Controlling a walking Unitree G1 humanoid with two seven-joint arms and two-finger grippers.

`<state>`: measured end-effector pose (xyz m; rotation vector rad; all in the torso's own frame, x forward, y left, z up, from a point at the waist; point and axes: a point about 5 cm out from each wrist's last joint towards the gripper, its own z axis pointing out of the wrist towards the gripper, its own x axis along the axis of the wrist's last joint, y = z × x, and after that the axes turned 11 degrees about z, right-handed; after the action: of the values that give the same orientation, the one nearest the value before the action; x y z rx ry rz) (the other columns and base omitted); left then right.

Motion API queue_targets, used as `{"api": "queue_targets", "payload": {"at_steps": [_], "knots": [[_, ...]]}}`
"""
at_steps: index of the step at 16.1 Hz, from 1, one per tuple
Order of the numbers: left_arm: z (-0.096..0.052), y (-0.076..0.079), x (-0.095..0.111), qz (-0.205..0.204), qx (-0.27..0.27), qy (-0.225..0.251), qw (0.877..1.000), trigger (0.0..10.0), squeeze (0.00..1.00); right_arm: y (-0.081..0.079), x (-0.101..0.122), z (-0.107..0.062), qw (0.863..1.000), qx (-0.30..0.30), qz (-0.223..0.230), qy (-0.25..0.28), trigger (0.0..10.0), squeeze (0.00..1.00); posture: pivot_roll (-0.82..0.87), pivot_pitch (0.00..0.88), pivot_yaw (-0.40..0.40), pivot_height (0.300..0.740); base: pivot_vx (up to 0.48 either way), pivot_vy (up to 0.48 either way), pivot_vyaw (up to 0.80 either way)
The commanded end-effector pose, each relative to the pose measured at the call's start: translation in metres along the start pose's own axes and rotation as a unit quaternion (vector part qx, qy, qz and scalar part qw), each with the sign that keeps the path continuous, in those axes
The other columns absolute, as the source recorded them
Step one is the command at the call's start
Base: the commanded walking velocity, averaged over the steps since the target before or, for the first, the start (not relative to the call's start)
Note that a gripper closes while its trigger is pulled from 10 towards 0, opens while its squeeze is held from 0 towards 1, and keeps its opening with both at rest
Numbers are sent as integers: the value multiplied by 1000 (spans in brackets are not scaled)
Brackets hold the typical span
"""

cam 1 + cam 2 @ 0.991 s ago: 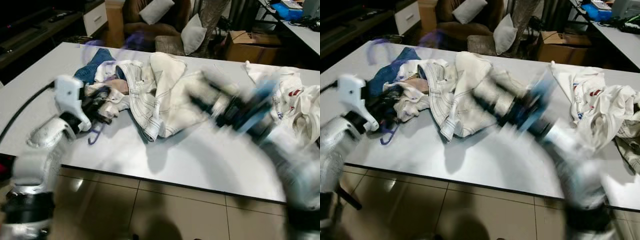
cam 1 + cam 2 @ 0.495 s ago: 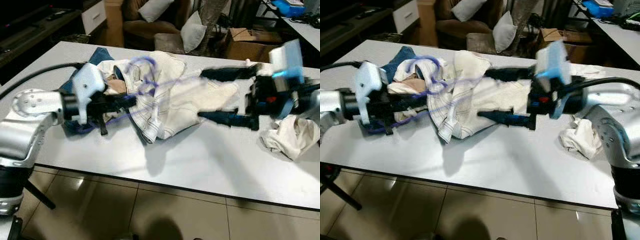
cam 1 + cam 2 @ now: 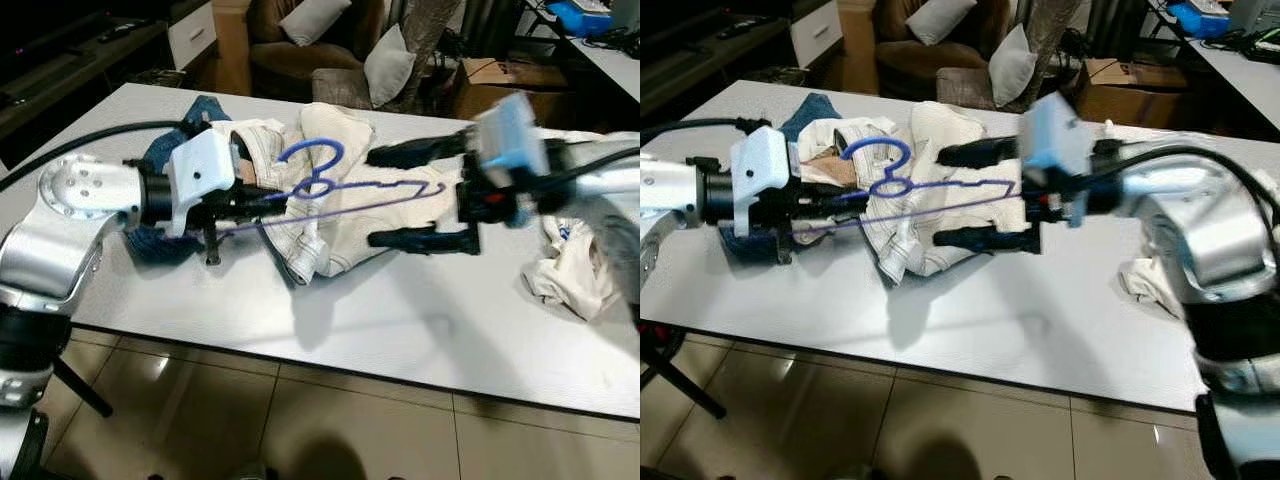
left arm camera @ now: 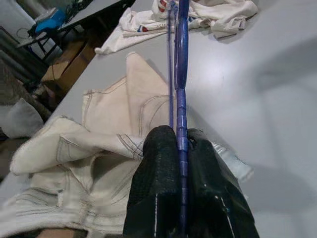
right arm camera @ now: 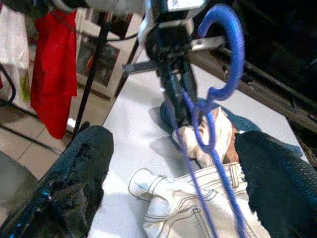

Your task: Hang hanger

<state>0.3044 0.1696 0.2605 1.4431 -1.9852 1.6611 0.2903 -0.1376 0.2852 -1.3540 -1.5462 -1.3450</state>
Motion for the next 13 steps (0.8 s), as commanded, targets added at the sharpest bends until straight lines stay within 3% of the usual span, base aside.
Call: {"api": "queue_targets", "payload": {"at_steps": [1, 2, 3, 5, 6, 13], "knots": [[0, -4, 5, 26, -2, -5, 1000, 10000, 0, 2, 2, 4, 1000, 3, -10, -9, 9725, 0, -47, 0, 16, 740, 0, 0, 0], [0, -4, 5, 31, -3, -6, 999, 10000, 0, 4, 1, 6, 1000, 0, -11, -10, 9725, 0, -48, 0, 16, 740, 0, 0, 0], [1, -5, 5, 47, -12, -18, 999, 10000, 0, 11, 1, 11, 1000, -14, -11, -5, 5882, 0, -48, 0, 17, 740, 0, 0, 0], [2, -7, 3, 69, -19, -36, 997, 10000, 0, 17, -2, 17, 1000, -15, -18, -10, 1098, 0, -48, 0, 18, 740, 0, 0, 0], [2, -7, 3, 72, -19, -38, 997, 10000, 0, 17, -2, 18, 1000, -15, -18, -11, 39, 0, -48, 0, 18, 740, 0, 0, 0], [6, -12, 13, 119, -20, -30, 992, 10000, 0, 22, -5, 31, 1000, 4, -25, -13, 0, 0, -42, 0, 13, 740, 0, 0, 0]]}}
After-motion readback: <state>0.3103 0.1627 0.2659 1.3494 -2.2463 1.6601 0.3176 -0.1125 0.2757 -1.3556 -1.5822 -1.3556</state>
